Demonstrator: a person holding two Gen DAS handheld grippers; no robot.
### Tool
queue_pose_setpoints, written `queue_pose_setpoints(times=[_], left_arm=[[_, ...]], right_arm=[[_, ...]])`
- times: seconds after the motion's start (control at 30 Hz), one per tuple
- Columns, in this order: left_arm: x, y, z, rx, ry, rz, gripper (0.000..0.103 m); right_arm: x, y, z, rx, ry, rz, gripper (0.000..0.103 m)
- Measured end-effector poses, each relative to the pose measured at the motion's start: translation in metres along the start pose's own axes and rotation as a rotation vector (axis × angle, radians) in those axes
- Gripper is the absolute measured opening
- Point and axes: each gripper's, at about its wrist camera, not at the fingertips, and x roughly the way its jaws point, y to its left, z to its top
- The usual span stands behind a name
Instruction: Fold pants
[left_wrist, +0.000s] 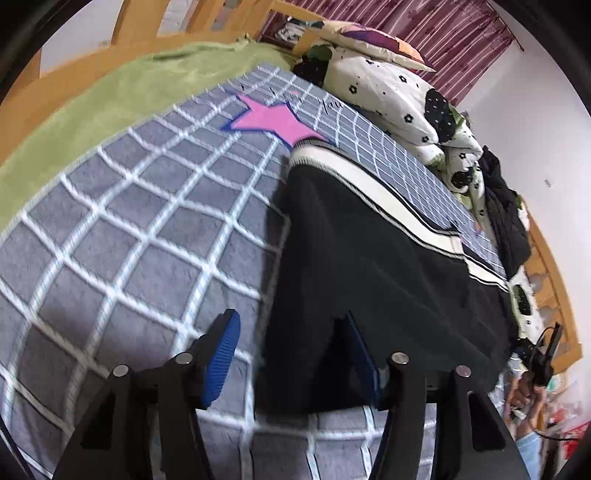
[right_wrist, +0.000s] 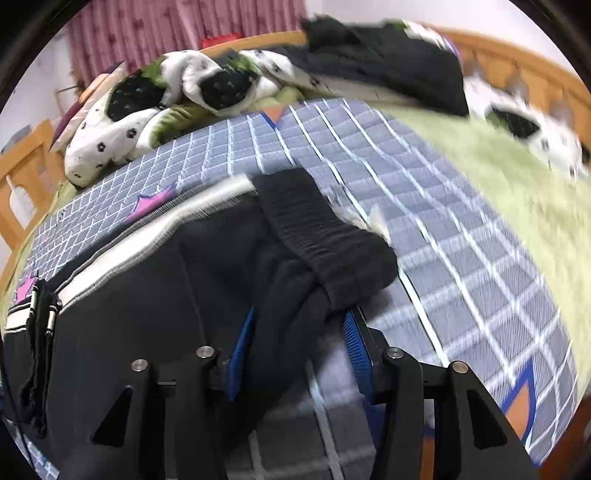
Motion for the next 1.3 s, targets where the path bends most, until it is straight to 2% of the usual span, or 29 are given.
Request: queue_pose_setpoints(times=[0.13,0.23,0.3,0.37,0.4,0.5,0.6,0.7,0.83,0.9,1.0,1.07,1.17,1.23,1.3], left_arm=[[0.004,-0.008,-0.012,0.025,0.037,-0.028,0.058],[0.008,-0.026,-0.019,0.103,0.01,0.07,0.057],[0.008,-0.035,-0.02,0.125,-0.022,0.14,0.043],[0.0,-0.046,-0.02,0.148,-0.069,0.18,0.021],[-0.008,-0.054,-0.019,0.173,-0.105,0.188,0.018],[-0.034,-0.099,-0.01,0.261,-0.225,0.215,0.015],[-0.049,-0.157,0.005,0.341,-0.286,0.192,0.014],[-0.05,-0.225,0.01,0.44,-0.311,0.154,0.013],[-0.031,-0.303,-0.009,0.545,-0.292,0.068,0.012],[-0.005,-0.34,-0.028,0.591,-0.245,-0.002,0.011],[0.041,-0.367,-0.056,0.609,-0.132,-0.063,0.011],[0.082,-0.379,-0.081,0.647,-0.05,-0.051,0.011],[0.116,-0.378,-0.107,0.677,0.019,0.002,0.011],[0.114,-0.371,-0.115,0.691,0.018,-0.02,0.013],[0.095,-0.363,-0.11,0.684,0.043,-0.11,0.02]], right_arm=[[-0.028,-0.014,-0.012,0.039,-0.06,0.013,0.049],[-0.044,-0.008,-0.017,0.04,-0.101,0.004,0.05],[-0.049,0.0,-0.017,0.027,-0.116,0.009,0.05],[-0.052,0.008,-0.019,0.015,-0.123,0.019,0.05],[-0.053,0.012,-0.019,0.004,-0.125,0.022,0.05],[-0.055,0.02,-0.022,-0.044,-0.137,0.009,0.05],[-0.06,0.024,-0.027,-0.092,-0.162,0.007,0.05],[-0.062,0.022,-0.033,-0.106,-0.172,0.015,0.05],[-0.069,0.012,-0.034,-0.111,-0.17,0.016,0.05],[-0.077,0.003,-0.032,-0.094,-0.195,0.026,0.05],[-0.081,-0.015,-0.029,-0.043,-0.202,0.046,0.052],[-0.077,-0.028,-0.026,0.007,-0.179,0.065,0.052],[-0.072,-0.04,-0.026,0.042,-0.161,0.065,0.052],[-0.071,-0.044,-0.027,0.044,-0.153,0.05,0.052],[-0.071,-0.044,-0.027,0.04,-0.153,0.054,0.052]])
